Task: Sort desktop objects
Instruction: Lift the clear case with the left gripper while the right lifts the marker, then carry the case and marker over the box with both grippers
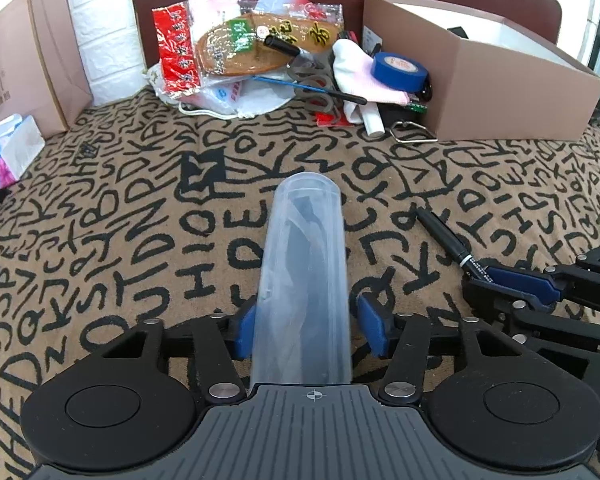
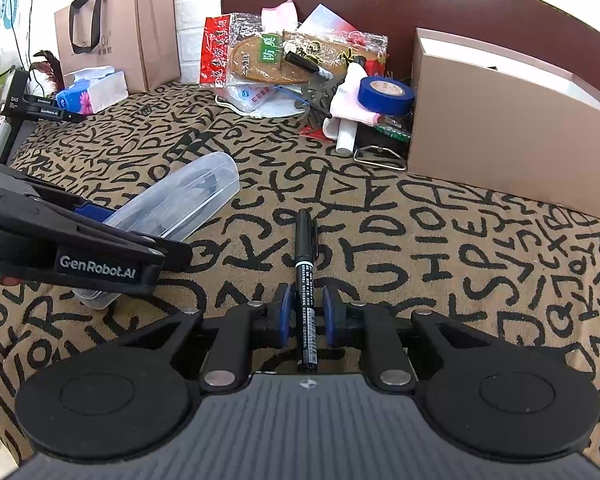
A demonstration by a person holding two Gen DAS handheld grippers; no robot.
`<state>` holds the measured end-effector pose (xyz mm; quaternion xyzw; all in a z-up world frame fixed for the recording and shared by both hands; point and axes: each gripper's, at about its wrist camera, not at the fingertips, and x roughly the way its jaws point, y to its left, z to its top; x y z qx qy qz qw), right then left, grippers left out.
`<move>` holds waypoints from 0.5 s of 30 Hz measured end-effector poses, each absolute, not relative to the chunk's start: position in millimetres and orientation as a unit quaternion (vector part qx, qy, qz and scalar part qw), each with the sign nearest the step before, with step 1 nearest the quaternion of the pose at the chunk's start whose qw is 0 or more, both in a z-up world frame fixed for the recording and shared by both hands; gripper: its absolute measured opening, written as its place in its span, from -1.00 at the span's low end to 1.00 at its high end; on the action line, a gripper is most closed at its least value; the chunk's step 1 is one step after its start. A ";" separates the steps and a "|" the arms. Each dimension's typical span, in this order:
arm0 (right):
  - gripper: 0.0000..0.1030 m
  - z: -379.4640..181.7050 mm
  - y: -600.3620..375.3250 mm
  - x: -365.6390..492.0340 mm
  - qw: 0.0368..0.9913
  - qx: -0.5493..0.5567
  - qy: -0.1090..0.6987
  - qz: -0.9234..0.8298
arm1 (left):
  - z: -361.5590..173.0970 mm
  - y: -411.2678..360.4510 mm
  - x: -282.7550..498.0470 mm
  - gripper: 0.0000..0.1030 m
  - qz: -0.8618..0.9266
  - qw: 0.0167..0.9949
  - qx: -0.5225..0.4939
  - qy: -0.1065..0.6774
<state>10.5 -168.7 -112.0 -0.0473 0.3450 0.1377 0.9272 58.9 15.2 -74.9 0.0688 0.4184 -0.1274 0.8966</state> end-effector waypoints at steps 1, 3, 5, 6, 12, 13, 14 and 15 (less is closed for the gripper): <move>-0.71 -112.2 -169.5 11.1 0.927 -0.044 0.346 0.140 | -74.1 14.7 59.1 -0.12 -0.127 0.896 0.069 0.419; -0.79 -111.5 -170.8 11.4 0.926 -0.034 0.348 0.144 | -72.1 13.3 58.9 -0.12 -0.127 0.895 0.066 0.422; -0.79 -110.5 -173.5 10.7 0.924 -0.024 0.350 0.149 | -70.6 9.8 57.0 -0.12 -0.127 0.895 0.068 0.423; -0.79 -110.0 -175.0 9.7 0.924 -0.019 0.351 0.152 | -69.8 7.7 55.9 -0.12 -0.127 0.895 0.067 0.423; -0.80 -102.3 -185.1 2.2 0.927 0.006 0.341 0.156 | -58.4 -9.1 49.2 -0.12 -0.151 0.894 0.065 0.417; -0.79 -99.9 -187.7 1.2 0.928 0.008 0.337 0.156 | -55.5 -13.0 48.3 -0.12 -0.154 0.895 0.065 0.414; -0.79 -98.0 -189.8 0.5 0.930 0.010 0.334 0.154 | -51.8 -17.0 47.6 -0.12 -0.159 0.896 0.065 0.410; -0.79 -94.9 -193.4 -0.5 0.932 0.013 0.329 0.153 | -47.4 -21.1 47.5 -0.12 -0.165 0.897 0.064 0.406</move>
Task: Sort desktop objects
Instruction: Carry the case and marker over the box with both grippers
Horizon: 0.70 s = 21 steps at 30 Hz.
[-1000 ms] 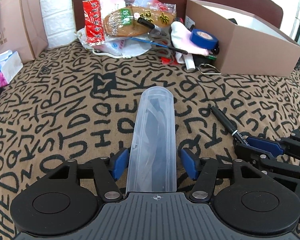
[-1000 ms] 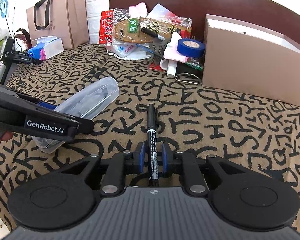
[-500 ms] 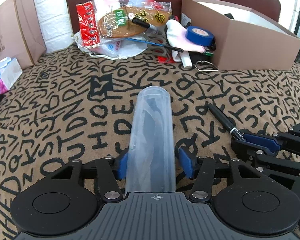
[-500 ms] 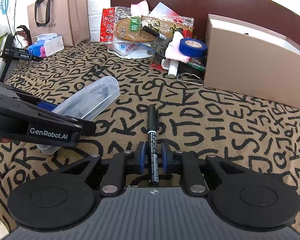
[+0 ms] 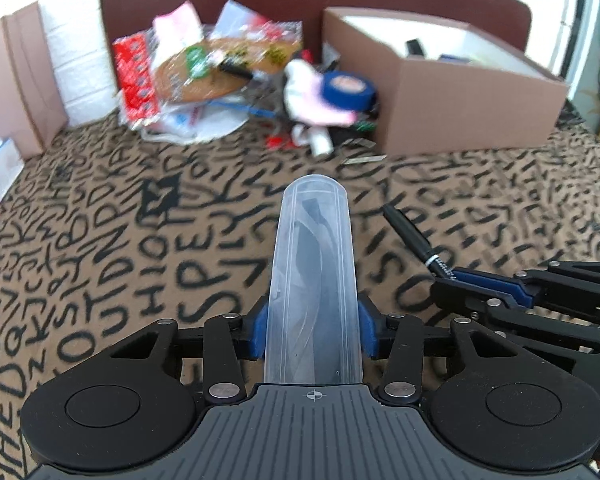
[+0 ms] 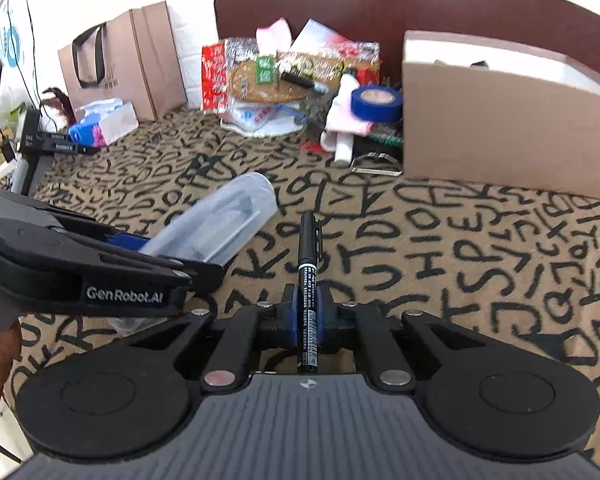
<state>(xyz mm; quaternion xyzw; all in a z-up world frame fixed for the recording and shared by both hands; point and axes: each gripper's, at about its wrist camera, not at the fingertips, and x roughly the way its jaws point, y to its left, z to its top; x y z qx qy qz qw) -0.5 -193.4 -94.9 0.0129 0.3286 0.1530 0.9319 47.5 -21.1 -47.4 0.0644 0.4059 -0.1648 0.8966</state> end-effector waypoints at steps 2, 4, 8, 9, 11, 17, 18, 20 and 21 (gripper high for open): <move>-0.79 -88.3 -200.2 -1.0 0.935 0.019 0.320 0.149 | -38.0 -30.9 47.9 -0.12 -0.176 0.899 0.065 0.395; -0.79 -79.9 -207.8 -0.7 0.939 0.022 0.309 0.146 | -26.6 -42.1 48.8 -0.12 -0.187 0.903 0.066 0.382; -0.79 -58.8 -226.4 3.7 0.950 0.028 0.280 0.133 | -1.3 -64.2 59.6 -0.12 -0.203 0.911 0.066 0.354; -0.79 -53.4 -231.7 5.7 0.953 0.032 0.273 0.131 | 5.2 -69.5 64.6 -0.12 -0.208 0.911 0.062 0.349; -0.79 -41.4 -242.4 11.3 0.958 0.037 0.258 0.124 | 18.6 -81.7 73.8 -0.12 -0.216 0.914 0.060 0.338; -0.79 -6.1 -276.7 40.3 0.972 0.033 0.213 0.091 | 55.6 -121.3 105.8 -0.12 -0.236 0.922 0.061 0.300; -0.79 -2.5 -281.8 46.5 0.974 0.033 0.209 0.086 | 60.3 -128.4 113.2 -0.12 -0.240 0.922 0.059 0.298; -0.79 5.2 -293.8 61.5 0.976 0.031 0.201 0.072 | 67.4 -141.6 127.1 -0.12 -0.246 0.922 0.056 0.295; -0.79 9.2 -300.2 70.1 0.978 0.029 0.196 0.064 | 70.6 -148.5 134.4 -0.12 -0.249 0.922 0.056 0.293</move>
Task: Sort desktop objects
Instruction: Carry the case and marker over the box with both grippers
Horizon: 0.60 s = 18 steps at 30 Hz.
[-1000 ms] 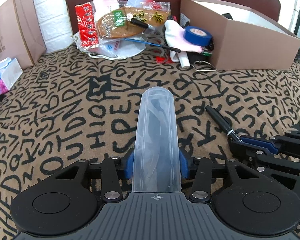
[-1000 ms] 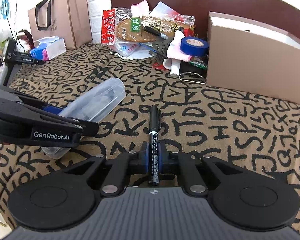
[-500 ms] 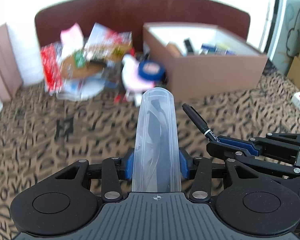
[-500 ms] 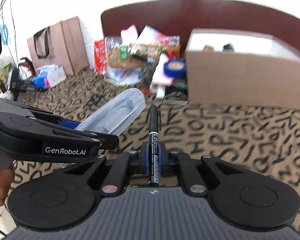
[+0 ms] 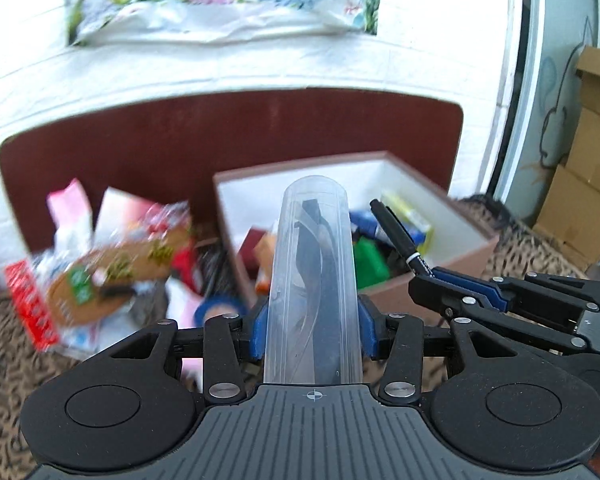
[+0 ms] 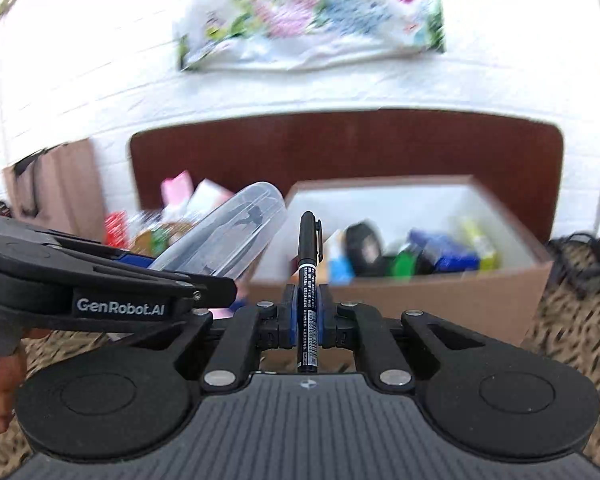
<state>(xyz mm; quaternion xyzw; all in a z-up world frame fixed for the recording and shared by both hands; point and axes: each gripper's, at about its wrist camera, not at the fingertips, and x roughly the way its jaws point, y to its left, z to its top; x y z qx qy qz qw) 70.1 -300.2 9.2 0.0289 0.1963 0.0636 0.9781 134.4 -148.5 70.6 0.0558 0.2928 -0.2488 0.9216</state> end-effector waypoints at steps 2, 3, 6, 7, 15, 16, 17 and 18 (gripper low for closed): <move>-0.79 15.7 -312.2 86.7 0.980 0.028 0.191 0.053 | 77.0 -161.1 150.1 -0.12 -0.251 0.922 0.051 0.291; -0.79 18.8 -318.6 97.3 0.980 0.030 0.190 0.049 | 79.4 -167.0 159.8 -0.12 -0.253 0.921 0.046 0.292; -0.79 24.1 -331.6 128.2 0.980 0.028 0.192 0.037 | 82.2 -183.8 189.9 -0.12 -0.261 0.916 0.024 0.303; -0.79 24.6 -335.6 137.0 0.980 0.026 0.193 0.031 | 81.8 -188.9 197.9 -0.12 -0.263 0.915 0.019 0.306; -0.79 10.2 -375.4 192.0 0.976 0.004 0.218 -0.004 | 59.8 -235.4 251.3 -0.12 -0.280 0.901 0.010 0.331; -0.79 6.7 -379.5 196.8 0.975 -0.001 0.223 -0.007 | 55.8 -240.0 256.9 -0.12 -0.281 0.900 0.008 0.334; -0.79 3.0 -382.9 201.7 0.974 -0.007 0.227 -0.009 | 51.6 -244.4 262.0 -0.12 -0.281 0.898 0.008 0.339; -0.79 -1.9 -386.6 206.8 0.972 -0.015 0.232 -0.011 | 47.3 -249.5 267.8 -0.12 -0.282 0.896 0.008 0.344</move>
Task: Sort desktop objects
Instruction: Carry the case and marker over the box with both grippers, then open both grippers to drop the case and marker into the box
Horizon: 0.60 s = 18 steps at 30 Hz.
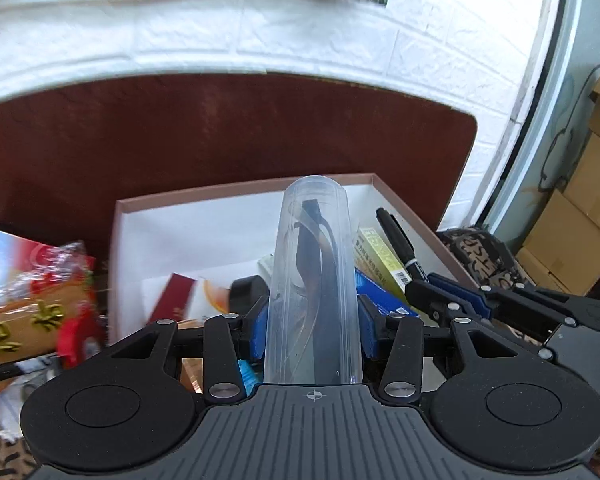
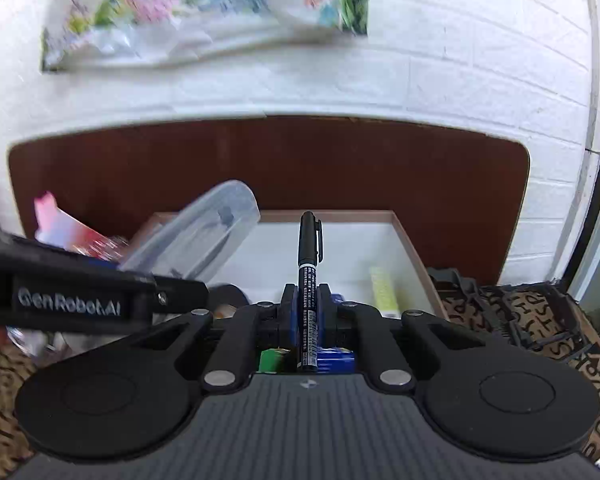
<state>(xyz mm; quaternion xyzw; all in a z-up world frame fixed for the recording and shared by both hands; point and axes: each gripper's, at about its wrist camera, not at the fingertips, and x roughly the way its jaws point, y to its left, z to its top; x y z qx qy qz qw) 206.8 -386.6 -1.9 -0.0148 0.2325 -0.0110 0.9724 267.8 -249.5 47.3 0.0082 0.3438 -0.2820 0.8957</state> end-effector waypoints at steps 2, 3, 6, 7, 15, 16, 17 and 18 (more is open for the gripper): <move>-0.79 -10.4 -393.4 216.1 0.969 -0.025 0.246 -0.016 | 39.2 -256.5 274.8 -0.12 -0.284 0.892 0.013 0.351; -0.79 -13.5 -397.0 220.6 0.967 -0.026 0.252 -0.018 | 36.2 -259.1 277.9 -0.11 -0.282 0.892 0.017 0.353; -0.79 -19.4 -407.2 233.0 0.964 -0.022 0.264 -0.022 | 29.5 -266.2 284.8 -0.08 -0.277 0.894 0.028 0.351; -0.79 -20.4 -409.8 236.3 0.964 -0.020 0.266 -0.022 | 28.5 -266.2 286.0 0.19 -0.276 0.895 0.028 0.348; 0.67 -26.5 -409.2 243.8 0.963 -0.045 0.263 -0.036 | 40.3 -256.9 272.0 1.00 -0.239 0.928 0.035 0.284; 0.69 -25.9 -407.4 240.6 0.964 -0.052 0.256 -0.038 | 41.1 -259.2 271.2 1.00 -0.235 0.929 0.043 0.282; 0.78 -25.4 -406.7 239.1 0.965 -0.056 0.255 -0.037 | 41.7 -260.1 270.5 1.00 -0.231 0.931 0.048 0.280; 0.84 -24.7 -405.5 236.7 0.965 -0.057 0.254 -0.035 | 42.1 -260.6 268.4 1.00 -0.227 0.932 0.052 0.278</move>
